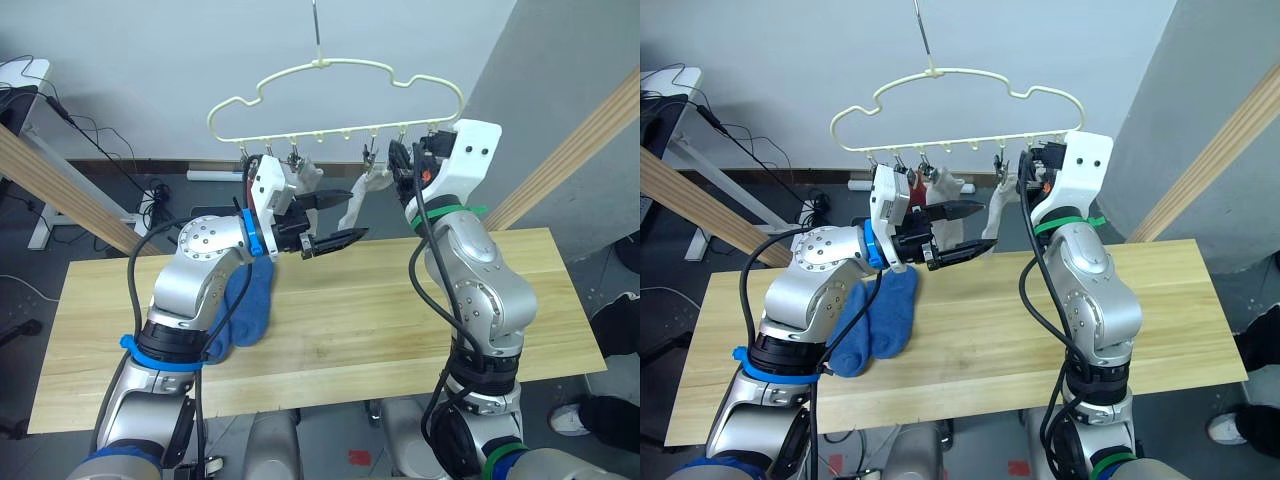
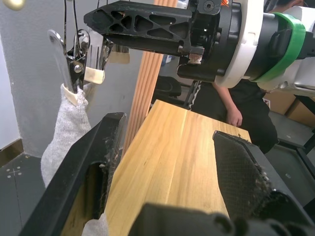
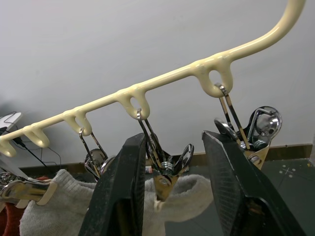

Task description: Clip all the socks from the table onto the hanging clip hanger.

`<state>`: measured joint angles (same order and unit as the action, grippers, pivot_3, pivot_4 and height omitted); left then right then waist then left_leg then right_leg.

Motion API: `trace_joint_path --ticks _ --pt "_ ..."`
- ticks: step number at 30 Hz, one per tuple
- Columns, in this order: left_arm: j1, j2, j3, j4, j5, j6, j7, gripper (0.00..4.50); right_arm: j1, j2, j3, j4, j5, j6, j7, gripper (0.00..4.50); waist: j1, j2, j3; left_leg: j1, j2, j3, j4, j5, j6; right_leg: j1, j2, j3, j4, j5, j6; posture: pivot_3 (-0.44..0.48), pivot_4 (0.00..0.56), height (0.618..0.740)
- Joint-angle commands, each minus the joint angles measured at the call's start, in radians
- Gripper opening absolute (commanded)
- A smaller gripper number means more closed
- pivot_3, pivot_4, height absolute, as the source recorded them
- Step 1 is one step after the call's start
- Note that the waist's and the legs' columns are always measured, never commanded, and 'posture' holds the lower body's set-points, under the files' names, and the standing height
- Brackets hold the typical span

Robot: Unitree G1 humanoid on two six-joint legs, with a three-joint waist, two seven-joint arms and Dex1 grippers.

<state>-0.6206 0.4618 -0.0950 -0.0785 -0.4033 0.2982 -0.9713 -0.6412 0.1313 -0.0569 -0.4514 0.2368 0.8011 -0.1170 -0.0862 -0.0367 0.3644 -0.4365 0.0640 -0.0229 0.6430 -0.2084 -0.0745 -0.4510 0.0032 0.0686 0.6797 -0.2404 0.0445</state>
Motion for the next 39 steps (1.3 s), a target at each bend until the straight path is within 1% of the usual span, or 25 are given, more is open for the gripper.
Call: trace_joint_path --ticks 1,21,22,23,24,25,28,34,38,39 --pt "0.003 -0.005 -0.003 -0.032 -0.001 -0.007 -0.002 3.22 -0.002 0.028 -0.004 -0.068 0.031 0.011 -0.015 1.84 0.000 0.000 0.000 0.000 0.000 0.000 0.000 0.000 0.000 0.000 0.000 0.000 0.000 0.000 0.000 -0.138 0.312 0.740" --pt "0.004 -0.009 -0.009 -0.031 0.001 -0.008 -0.001 3.22 -0.002 0.023 -0.010 -0.064 0.083 0.013 -0.050 1.84 -0.001 0.000 0.000 0.000 0.000 0.000 0.000 0.000 0.000 0.000 0.000 0.000 0.000 0.000 0.000 -0.140 0.310 0.740" --pt "0.005 -0.010 -0.009 -0.032 0.001 -0.008 -0.001 3.22 -0.002 0.021 -0.009 -0.065 0.083 0.010 -0.048 1.45 -0.001 0.000 0.000 0.000 0.000 0.000 0.000 0.000 0.000 0.000 0.000 0.000 0.000 0.000 0.000 -0.142 0.311 0.740" --pt "0.006 -0.010 -0.010 -0.033 0.002 -0.009 0.000 3.22 -0.003 0.020 -0.008 -0.065 0.083 0.008 -0.048 1.27 -0.001 0.000 0.000 0.000 0.000 0.000 0.000 0.000 0.000 0.000 0.000 0.000 0.000 0.000 0.000 -0.142 0.311 0.740" --pt "0.009 -0.009 -0.010 -0.034 0.001 -0.008 -0.001 3.22 -0.003 0.018 -0.008 -0.065 0.083 0.008 -0.046 0.99 -0.001 0.000 0.000 0.000 0.000 0.000 0.000 0.000 0.000 0.000 0.000 0.000 0.000 0.000 0.000 -0.143 0.311 0.740" --pt "0.013 -0.009 -0.010 -0.036 0.001 -0.007 0.000 3.22 -0.003 0.016 -0.006 -0.066 0.083 0.008 -0.044 0.59 -0.001 0.000 0.000 0.000 0.000 0.000 0.000 0.000 0.000 0.000 0.000 0.000 0.000 0.000 0.000 -0.143 0.312 0.740" --pt "0.020 -0.009 -0.009 -0.039 0.001 -0.008 0.000 3.22 -0.002 0.009 -0.002 -0.066 0.080 0.007 -0.038 0.00 -0.001 0.000 0.000 0.000 0.000 0.000 0.000 0.000 0.000 0.000 0.000 0.000 0.000 0.000 0.000 -0.144 0.312 0.740" --pt "0.070 -0.002 0.000 -0.059 0.018 -0.016 0.025 3.22 0.001 0.000 0.002 -0.067 0.080 0.005 -0.033 0.00 -0.001 0.000 0.000 0.000 0.000 0.000 0.000 0.000 0.000 0.000 0.000 0.000 0.000 0.000 0.000 -0.146 0.314 0.740" --pt "0.173 0.008 0.024 -0.072 0.080 -0.039 0.114 3.22 0.001 -0.011 0.006 -0.065 0.076 0.003 -0.026 0.00 -0.003 0.000 0.000 0.000 0.000 0.000 0.000 0.000 0.000 0.000 0.000 0.001 0.000 0.000 0.000 -0.146 0.314 0.740" --pt "0.220 -0.001 0.045 -0.076 0.108 -0.040 0.179 3.22 0.002 -0.012 0.006 -0.066 0.075 0.004 -0.025 0.00 -0.002 0.000 0.000 0.000 0.000 0.000 0.000 0.000 0.000 0.000 0.000 0.000 0.000 0.000 0.000 -0.140 0.319 0.740"
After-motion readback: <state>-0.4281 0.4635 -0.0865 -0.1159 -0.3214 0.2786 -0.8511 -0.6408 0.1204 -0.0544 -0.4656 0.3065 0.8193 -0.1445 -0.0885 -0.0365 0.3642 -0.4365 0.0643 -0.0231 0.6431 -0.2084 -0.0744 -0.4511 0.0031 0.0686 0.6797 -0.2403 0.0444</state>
